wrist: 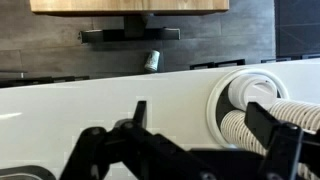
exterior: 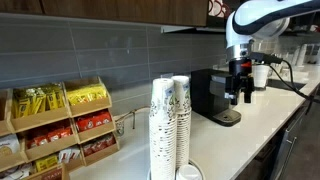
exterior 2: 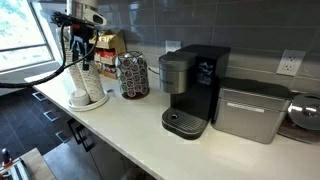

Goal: Take the cup off of the stack

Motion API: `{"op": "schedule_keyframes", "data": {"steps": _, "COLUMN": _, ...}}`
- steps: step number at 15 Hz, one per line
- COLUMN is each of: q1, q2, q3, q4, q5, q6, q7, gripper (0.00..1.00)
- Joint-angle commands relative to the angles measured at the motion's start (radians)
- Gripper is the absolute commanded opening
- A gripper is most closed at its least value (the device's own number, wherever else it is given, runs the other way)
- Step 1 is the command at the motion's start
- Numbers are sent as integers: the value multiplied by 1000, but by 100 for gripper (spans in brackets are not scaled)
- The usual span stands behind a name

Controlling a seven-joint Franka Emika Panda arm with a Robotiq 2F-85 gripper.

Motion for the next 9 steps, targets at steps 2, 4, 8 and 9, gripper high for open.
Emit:
{"op": "schedule_keyframes", "data": {"steps": 2, "q1": -15, "q2": 1, "q3": 12, "q4": 2, "q5": 3, "q6": -2, "q7": -4, "gripper": 100}}
{"op": "schedule_keyframes", "data": {"steps": 4, "q1": -15, "q2": 1, "q3": 12, "q4": 2, "q5": 3, "q6": -2, "q7": -4, "gripper": 100}}
{"op": "schedule_keyframes", "data": {"steps": 8, "q1": -1, "q2": -18, "q3": 39, "q4": 23, "q5": 8, "q6": -16, "q7": 9, "gripper": 100}}
{"op": "schedule_keyframes", "data": {"steps": 9, "q1": 8, "q2": -33, "q3": 53, "q4": 32, "q5": 15, "q6": -22, "q7": 10, "gripper": 100}}
